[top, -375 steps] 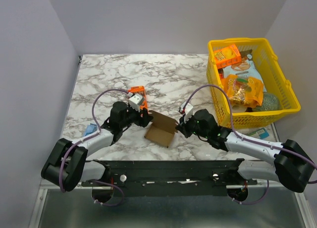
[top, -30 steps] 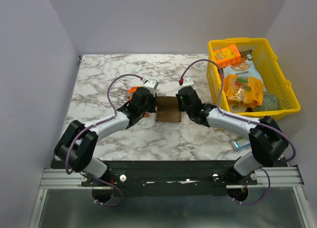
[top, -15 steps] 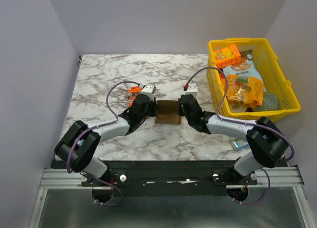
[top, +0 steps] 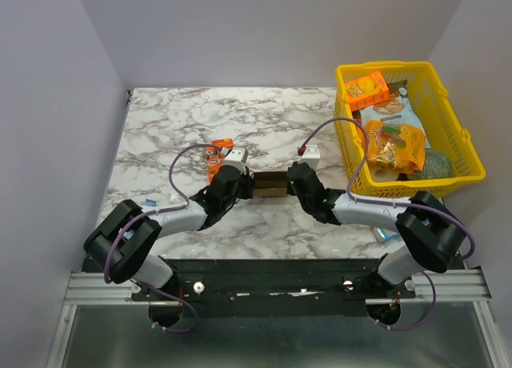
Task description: Fold the paper box
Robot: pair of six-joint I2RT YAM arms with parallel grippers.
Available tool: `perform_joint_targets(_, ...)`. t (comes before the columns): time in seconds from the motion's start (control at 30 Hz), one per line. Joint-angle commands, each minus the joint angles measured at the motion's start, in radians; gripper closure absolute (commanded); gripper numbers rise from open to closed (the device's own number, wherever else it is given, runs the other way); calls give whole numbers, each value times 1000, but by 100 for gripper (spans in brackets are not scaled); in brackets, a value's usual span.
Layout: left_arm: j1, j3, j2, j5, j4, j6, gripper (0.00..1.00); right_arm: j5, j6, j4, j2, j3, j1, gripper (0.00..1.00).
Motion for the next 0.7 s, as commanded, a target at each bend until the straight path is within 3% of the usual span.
perform_joint_targets(0.0, -25, -56, -15, -24, -32, -30, 100, 47, 91, -35, -22, -25, 35, 100)
perform_joint_targets(0.13, -50, -73, -38, -70, -41, -8, 100, 53, 100, -79, -40, -25, 58, 99)
perform_joint_targets(0.37, -104, -99, -71, -199, -52, 57, 100, 51, 73, -129, -149, -56, 113, 57)
perform_joint_targets(0.47, -143, -110, -72, -263, -49, 84, 100, 31, 68, -173, -201, -71, 146, 47)
perform_joint_targets(0.67, -188, -157, -78, -345, -9, 114, 100, 27, 143, -288, -334, -146, 228, 45)
